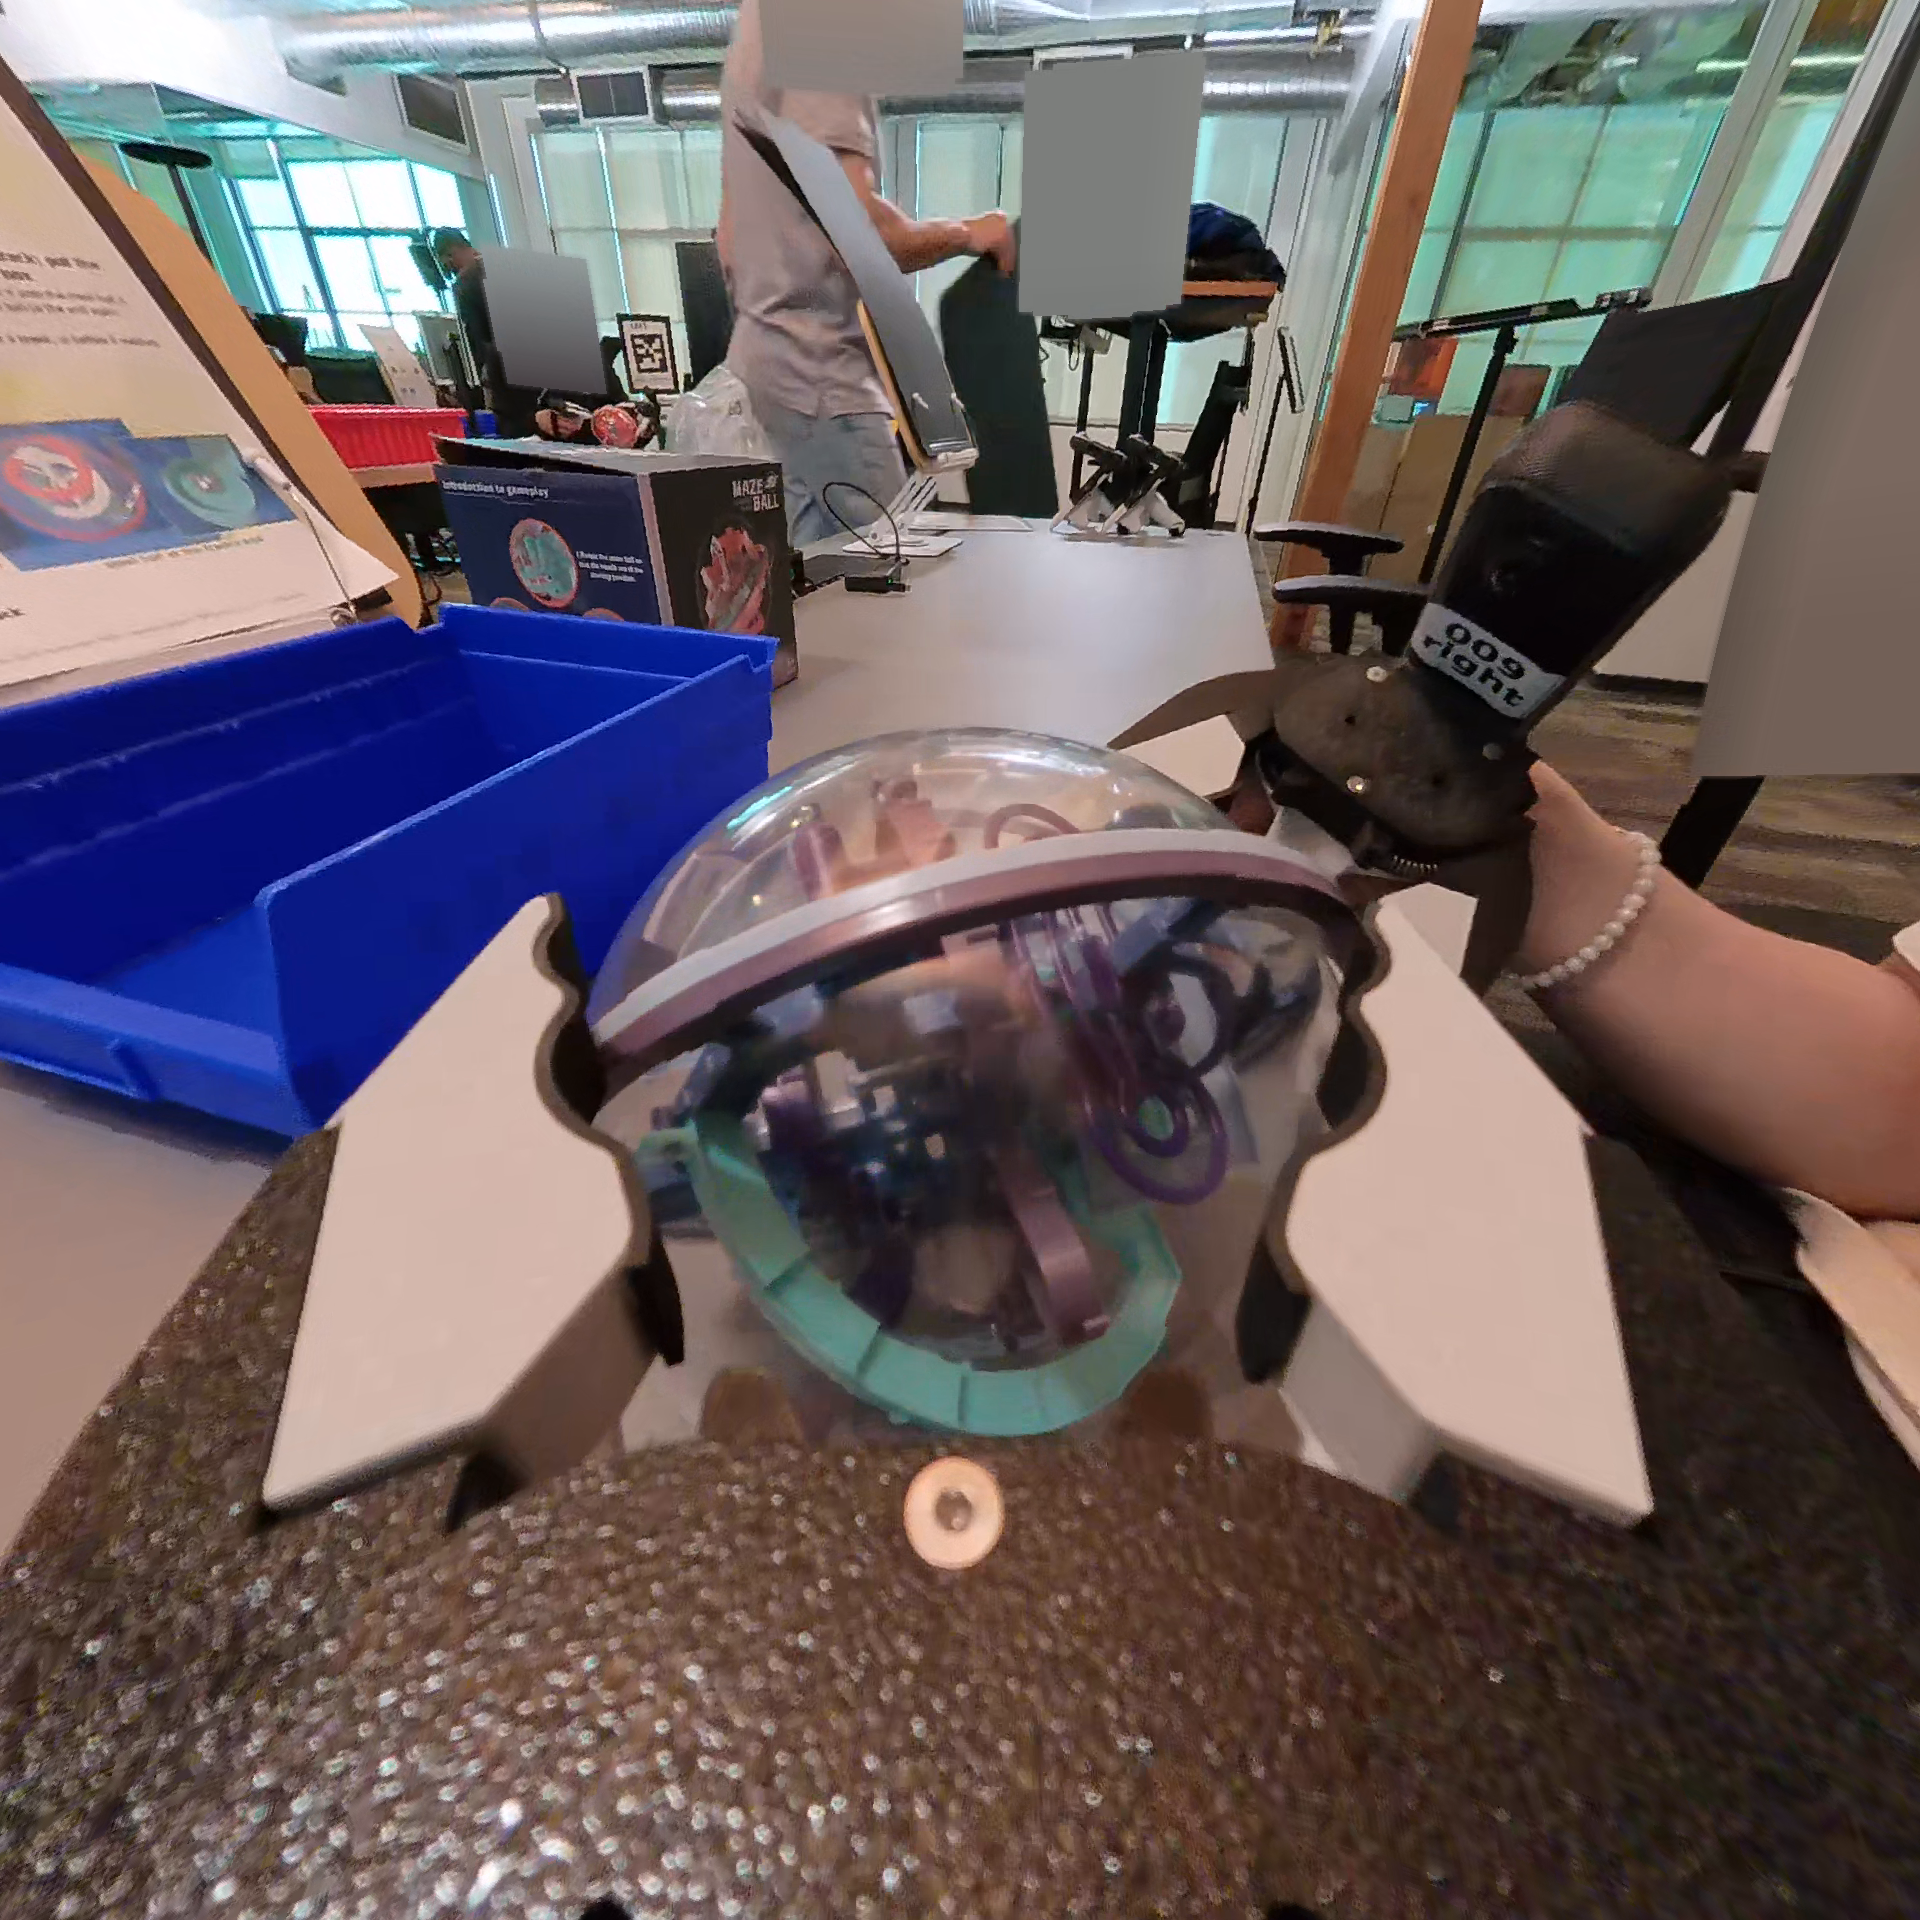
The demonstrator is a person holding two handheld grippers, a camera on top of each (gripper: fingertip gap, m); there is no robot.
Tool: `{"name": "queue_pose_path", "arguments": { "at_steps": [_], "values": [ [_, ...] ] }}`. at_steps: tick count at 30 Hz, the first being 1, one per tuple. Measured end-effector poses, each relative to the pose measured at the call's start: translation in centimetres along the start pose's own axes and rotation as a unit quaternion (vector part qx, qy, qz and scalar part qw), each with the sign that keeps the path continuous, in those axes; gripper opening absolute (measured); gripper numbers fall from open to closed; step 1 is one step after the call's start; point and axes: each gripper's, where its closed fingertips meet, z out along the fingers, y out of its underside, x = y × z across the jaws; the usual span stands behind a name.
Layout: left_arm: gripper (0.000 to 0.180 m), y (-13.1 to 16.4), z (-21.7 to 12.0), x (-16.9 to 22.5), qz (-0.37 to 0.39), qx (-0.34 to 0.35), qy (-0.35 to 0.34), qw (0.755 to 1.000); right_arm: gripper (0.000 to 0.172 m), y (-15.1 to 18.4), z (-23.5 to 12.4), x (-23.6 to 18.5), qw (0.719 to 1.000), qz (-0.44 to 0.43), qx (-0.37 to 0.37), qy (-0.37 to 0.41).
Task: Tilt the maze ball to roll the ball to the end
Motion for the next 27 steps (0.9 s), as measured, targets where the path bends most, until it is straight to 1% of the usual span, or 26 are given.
{"name": "queue_pose_path", "arguments": {
  "at_steps": [6,11,19,21,27],
  "values": [
    [0.137,-0.1,0.2,-0.1,0.003,-0.002,-0.005,1.000,0.121,-0.2,0.0,0.3,1.000,0.022,0.017,0.003],
    [0.137,0.0,0.1,-0.8,-0.027,0.005,-0.015,1.000,0.122,-0.8,0.5,0.8,0.998,0.057,0.039,0.011],
    [0.136,0.1,-0.7,-1.8,-0.085,0.023,-0.018,0.996,0.130,-1.0,1.6,0.7,0.999,0.026,0.032,0.032],
    [0.136,0.1,-0.9,-2.2,-0.102,0.028,-0.017,0.994,0.130,-1.3,1.9,0.8,0.998,0.028,0.041,0.037],
    [0.136,0.1,-1.1,-2.7,-0.121,0.036,-0.021,0.992,0.131,-1.8,2.2,1.0,0.996,0.044,0.069,0.039]
  ]
}}
